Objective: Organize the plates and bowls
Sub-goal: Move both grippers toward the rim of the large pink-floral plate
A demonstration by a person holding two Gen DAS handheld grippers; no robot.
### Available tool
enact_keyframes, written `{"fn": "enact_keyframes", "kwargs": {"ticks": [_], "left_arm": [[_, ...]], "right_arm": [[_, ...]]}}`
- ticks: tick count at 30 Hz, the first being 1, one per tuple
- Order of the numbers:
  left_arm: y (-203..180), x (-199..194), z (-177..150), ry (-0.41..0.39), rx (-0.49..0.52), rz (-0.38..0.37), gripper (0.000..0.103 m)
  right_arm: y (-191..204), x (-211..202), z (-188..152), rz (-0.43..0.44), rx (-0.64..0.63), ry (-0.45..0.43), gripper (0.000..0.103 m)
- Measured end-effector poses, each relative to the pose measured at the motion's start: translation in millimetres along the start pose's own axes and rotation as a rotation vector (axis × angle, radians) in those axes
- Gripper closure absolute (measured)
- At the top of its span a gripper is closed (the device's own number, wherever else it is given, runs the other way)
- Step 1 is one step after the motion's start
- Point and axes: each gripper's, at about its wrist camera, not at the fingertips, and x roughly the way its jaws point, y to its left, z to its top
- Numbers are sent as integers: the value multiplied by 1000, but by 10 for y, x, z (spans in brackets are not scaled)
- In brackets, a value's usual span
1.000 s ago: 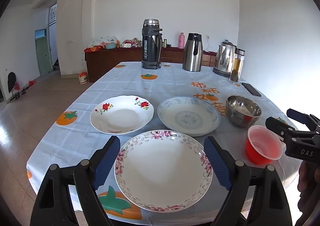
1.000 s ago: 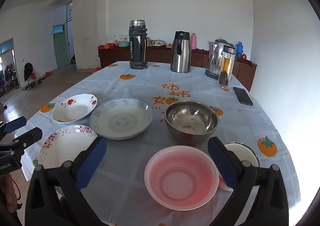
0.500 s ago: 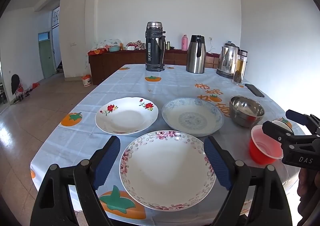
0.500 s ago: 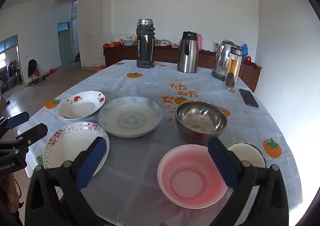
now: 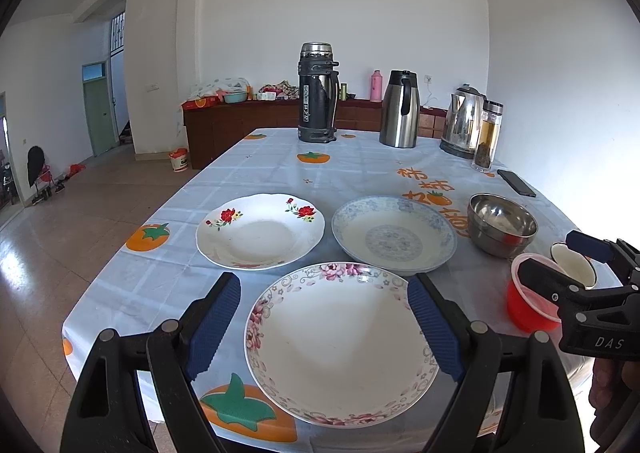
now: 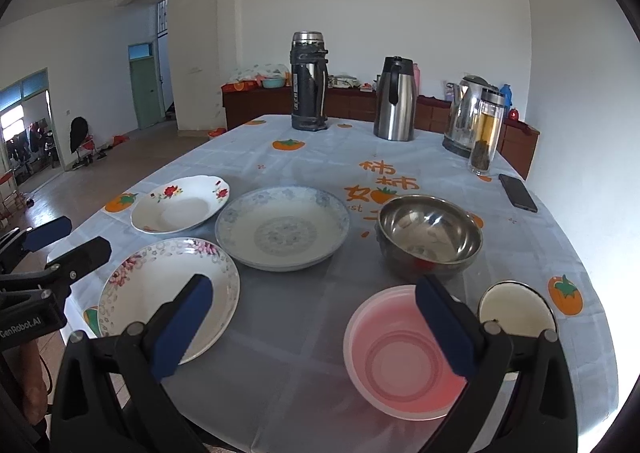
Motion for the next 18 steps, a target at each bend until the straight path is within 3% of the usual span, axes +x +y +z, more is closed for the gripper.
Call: {"fn": "enact_keyframes", "kwargs": {"ticks": [18], "left_arm": [[-6,112,-55,25,5,12,16]], "right_arm": [[93,97,-67,50,-17,23,4]]}}
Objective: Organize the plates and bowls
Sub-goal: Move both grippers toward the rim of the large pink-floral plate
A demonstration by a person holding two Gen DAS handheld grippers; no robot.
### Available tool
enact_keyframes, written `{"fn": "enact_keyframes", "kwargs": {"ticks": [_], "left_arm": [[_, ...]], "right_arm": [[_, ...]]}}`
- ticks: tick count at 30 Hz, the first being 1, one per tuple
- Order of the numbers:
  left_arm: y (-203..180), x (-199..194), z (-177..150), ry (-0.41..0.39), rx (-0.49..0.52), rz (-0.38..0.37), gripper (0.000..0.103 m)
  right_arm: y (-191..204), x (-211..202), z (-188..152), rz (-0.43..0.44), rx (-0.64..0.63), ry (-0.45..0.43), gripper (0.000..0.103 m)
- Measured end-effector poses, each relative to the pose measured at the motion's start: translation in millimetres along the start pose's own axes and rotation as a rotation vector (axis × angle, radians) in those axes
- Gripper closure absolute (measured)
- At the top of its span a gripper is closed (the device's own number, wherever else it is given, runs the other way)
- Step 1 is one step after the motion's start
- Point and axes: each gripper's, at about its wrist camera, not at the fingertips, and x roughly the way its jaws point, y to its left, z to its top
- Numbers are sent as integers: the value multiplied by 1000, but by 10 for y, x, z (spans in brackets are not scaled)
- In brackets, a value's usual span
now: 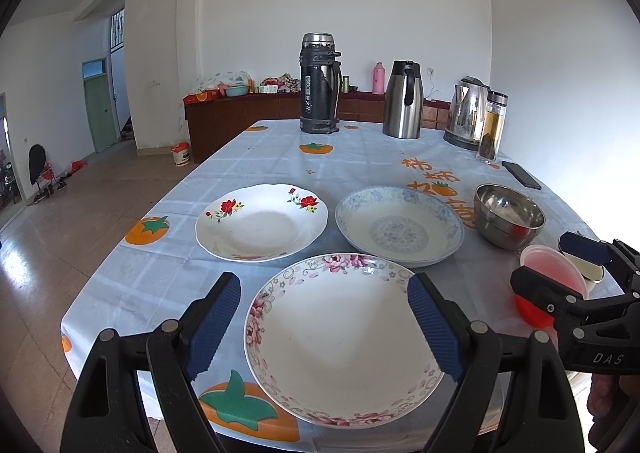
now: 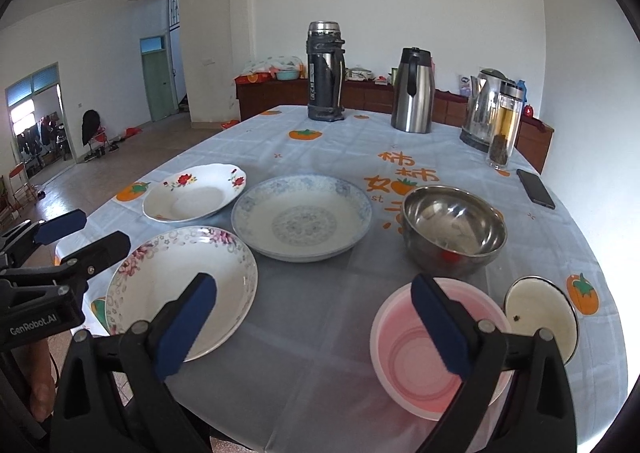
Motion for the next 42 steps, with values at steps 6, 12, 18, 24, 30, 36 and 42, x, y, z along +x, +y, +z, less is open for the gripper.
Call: {"fn": "enact_keyframes", "kwargs": {"ticks": [6,12,18,24,30,36,42], "left_arm": [[0,5,-2,0,-2,0,16],[-1,14,-11,0,-4,-1,16],[4,42,-23,7,-4,-1,16],[37,69,-32,13,-7,1,16],[83,130,-67,30,-13,11,16],[146,194,-89,48,-21,23,16],[221,269,-140,68,-28,42,16]], "right_arm": [[43,7,2,7,-14,1,5],[63,26,1,13,-13,6,5],[84,40,-1,23,-16,7,5],[125,101,2,20,-25,19,9],[183,208,-27,28,-37,50,16],[262,320,-46,43,-56,76,18],[349,435,-61,52,-72,101,18]]}}
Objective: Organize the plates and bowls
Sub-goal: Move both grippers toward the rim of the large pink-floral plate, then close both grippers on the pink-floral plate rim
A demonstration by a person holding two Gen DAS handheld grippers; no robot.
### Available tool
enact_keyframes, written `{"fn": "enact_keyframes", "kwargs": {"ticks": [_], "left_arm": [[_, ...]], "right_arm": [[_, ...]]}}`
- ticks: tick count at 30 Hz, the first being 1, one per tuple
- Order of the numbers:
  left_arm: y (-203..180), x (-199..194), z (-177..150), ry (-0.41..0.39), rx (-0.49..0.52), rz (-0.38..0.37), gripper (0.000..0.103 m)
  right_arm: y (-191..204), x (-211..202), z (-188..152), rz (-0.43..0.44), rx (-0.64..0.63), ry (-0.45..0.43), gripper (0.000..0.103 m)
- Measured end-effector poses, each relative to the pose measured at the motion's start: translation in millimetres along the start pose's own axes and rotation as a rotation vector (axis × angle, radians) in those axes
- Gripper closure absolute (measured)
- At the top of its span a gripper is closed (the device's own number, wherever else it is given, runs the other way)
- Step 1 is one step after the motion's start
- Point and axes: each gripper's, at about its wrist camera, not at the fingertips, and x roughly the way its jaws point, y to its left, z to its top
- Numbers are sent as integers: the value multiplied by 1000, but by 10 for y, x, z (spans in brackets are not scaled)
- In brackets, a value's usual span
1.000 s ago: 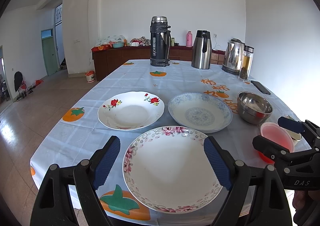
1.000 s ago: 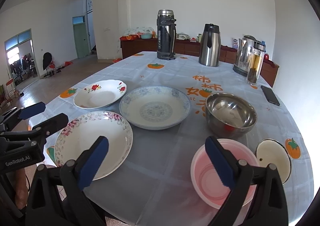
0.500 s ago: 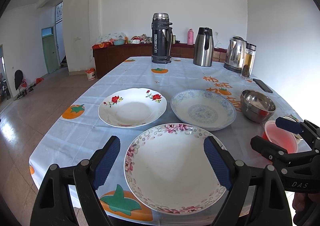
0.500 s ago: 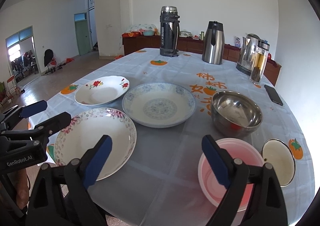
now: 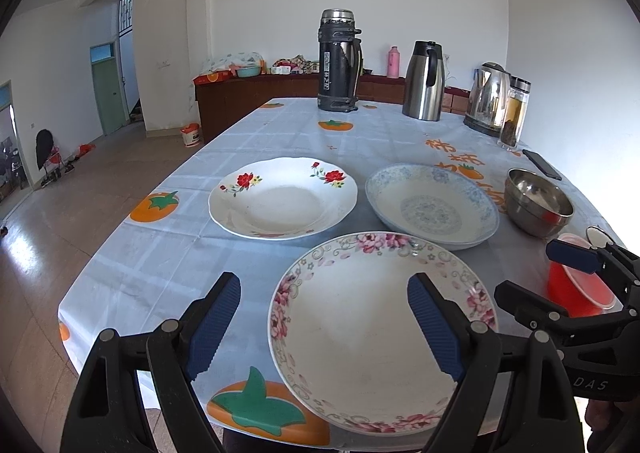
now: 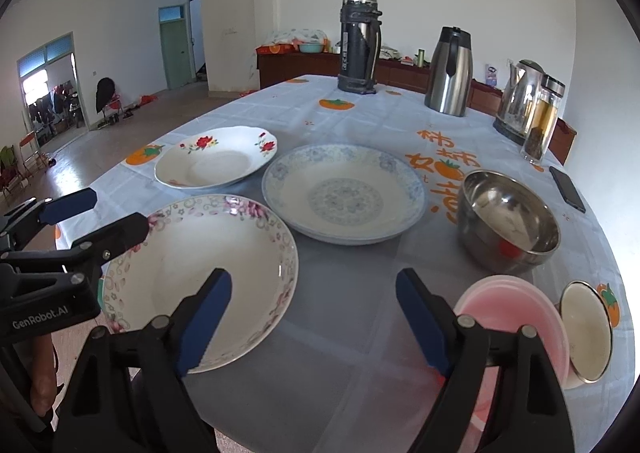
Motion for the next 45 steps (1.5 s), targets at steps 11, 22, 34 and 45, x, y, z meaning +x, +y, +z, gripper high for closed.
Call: {"fn": "enact_keyframes", "kwargs": {"ticks": [11,22,34,45], "left_arm": [[232,205,-141,74,-45,50,16],[182,323,-218,114,-40,-3,17],[149,448,-305,177,-47,-22,62],[152,444,-311,150,-38,22,69]], "right_arm": [[87,260,-27,27,-17,58,29],[91,445,-79,49,-20,111,40],[105,535,-113,90,-37,126,73],[105,524,-131,112,-41,102,82]]}}
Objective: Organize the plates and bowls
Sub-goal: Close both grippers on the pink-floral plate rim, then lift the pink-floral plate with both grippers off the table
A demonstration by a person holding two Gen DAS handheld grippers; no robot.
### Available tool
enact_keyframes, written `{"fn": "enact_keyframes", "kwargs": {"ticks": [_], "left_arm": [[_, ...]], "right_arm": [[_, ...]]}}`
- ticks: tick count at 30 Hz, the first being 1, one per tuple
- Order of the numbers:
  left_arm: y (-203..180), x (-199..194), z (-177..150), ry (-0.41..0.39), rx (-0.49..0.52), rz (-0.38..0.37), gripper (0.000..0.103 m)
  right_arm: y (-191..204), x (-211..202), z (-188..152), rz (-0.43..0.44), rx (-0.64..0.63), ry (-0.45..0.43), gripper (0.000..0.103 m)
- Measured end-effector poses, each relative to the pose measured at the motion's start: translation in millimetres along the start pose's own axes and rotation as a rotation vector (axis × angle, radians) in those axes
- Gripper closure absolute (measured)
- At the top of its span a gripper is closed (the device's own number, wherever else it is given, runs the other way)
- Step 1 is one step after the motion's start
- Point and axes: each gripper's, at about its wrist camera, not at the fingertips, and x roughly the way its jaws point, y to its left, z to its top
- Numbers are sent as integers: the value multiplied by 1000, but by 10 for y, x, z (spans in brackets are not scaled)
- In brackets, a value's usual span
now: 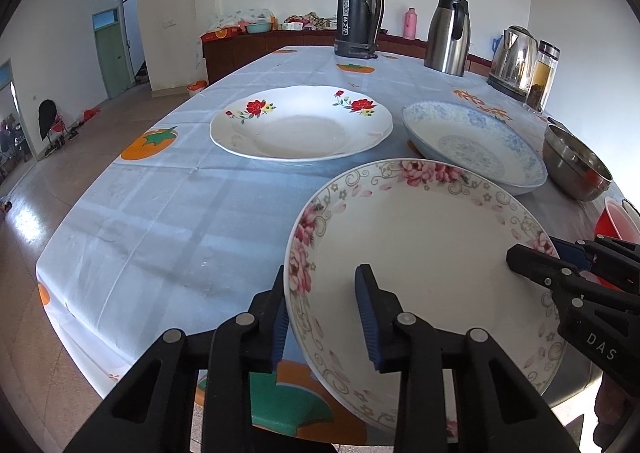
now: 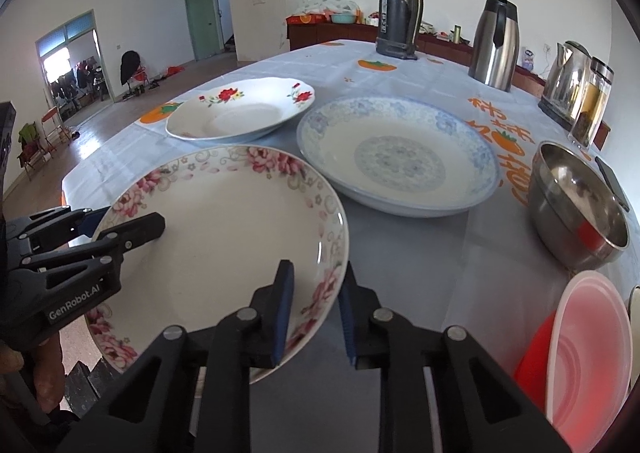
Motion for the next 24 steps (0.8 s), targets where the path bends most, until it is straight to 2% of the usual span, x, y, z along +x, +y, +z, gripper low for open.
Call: {"fn": "enact_keyframes", "kwargs": {"ticks": [9,24], "left_arm": [[-7,-17,15,-11,-1,14,74],[-55,-138,67,-68,-5,31,75]], "right_arm": [[14,-20,-12,-14,-17,-10,83],[-7,-132,-2,-8,-8,-60,83]]}}
